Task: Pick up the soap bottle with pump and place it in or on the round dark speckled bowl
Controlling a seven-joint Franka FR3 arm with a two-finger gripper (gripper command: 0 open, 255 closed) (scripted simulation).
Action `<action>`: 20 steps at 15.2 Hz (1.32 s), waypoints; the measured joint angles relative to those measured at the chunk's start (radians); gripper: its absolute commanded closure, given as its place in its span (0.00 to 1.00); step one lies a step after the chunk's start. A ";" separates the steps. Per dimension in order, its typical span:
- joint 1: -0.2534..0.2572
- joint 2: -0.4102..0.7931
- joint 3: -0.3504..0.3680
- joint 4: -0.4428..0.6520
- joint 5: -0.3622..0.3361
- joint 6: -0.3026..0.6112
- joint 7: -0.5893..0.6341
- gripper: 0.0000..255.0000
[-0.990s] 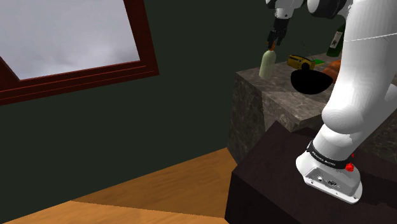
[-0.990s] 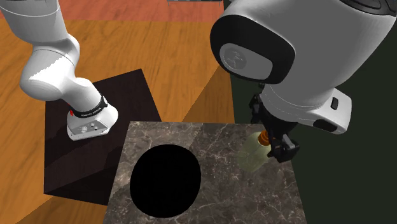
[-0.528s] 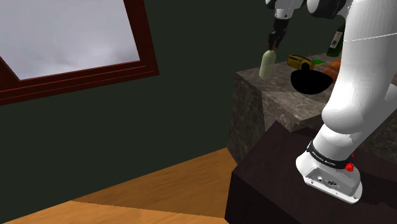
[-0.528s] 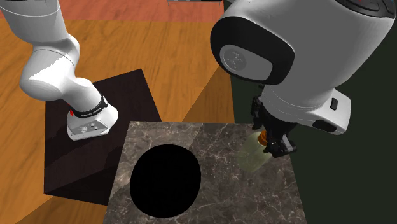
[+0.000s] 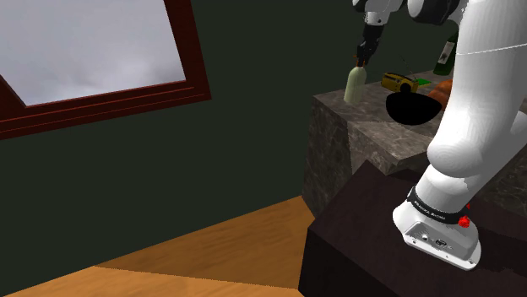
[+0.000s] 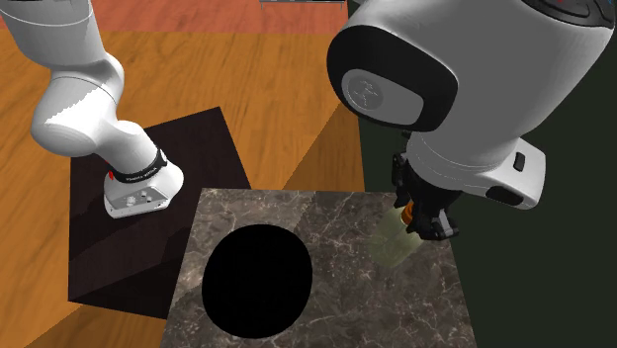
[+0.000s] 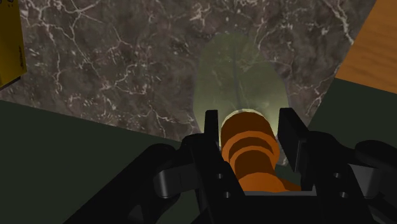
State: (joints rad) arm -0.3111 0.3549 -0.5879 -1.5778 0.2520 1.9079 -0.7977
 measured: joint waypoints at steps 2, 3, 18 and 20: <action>-0.001 0.001 0.000 0.007 0.000 -0.006 0.000 1.00; 0.000 -0.003 -0.001 0.011 -0.003 -0.014 0.002 1.00; -0.025 0.000 -0.009 0.220 -0.009 -0.217 0.021 1.00; -0.029 0.003 -0.009 0.249 -0.008 -0.243 0.023 1.00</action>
State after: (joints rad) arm -0.3404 0.3579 -0.5971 -1.3287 0.2444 1.6649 -0.7742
